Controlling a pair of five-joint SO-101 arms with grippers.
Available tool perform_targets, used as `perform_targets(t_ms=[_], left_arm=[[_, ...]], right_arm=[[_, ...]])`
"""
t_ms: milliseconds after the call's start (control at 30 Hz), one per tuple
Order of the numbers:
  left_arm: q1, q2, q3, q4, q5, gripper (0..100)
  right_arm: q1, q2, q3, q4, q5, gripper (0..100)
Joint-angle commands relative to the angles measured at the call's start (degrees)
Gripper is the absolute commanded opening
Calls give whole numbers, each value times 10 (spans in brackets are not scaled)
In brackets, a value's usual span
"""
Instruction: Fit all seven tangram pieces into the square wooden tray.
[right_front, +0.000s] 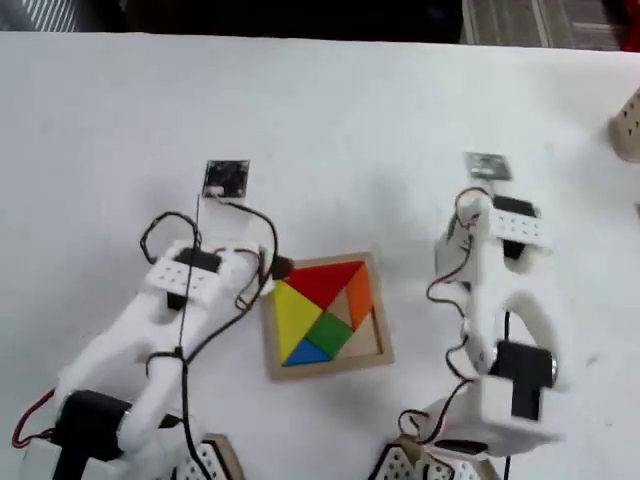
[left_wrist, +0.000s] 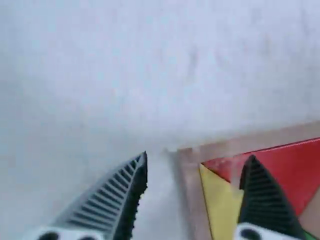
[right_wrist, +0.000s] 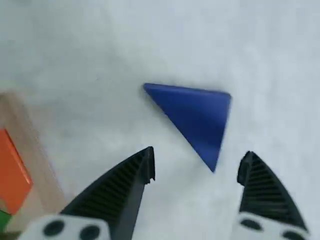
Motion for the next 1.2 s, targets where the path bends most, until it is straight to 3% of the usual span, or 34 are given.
perform_targets(t_ms=[0,433,633,833,1000,1167], left_arm=[[-3,1,-29,2,3,301],[-2,1,-29,1,1,301],[-2,1,-30,1,1,301],[-2,1,-29,-7,1,301],[-2,1,-28,-10,3,301],[-2,1,-28,-10,3,301]], right_arm=[[-7,50,-84,36,64,270],[24,217,-257,80,280,269],[27,236,-263,95,292,181],[57,234,-265,90,292,157],[65,234,-265,83,292,23],[64,218,-265,87,287,20]])
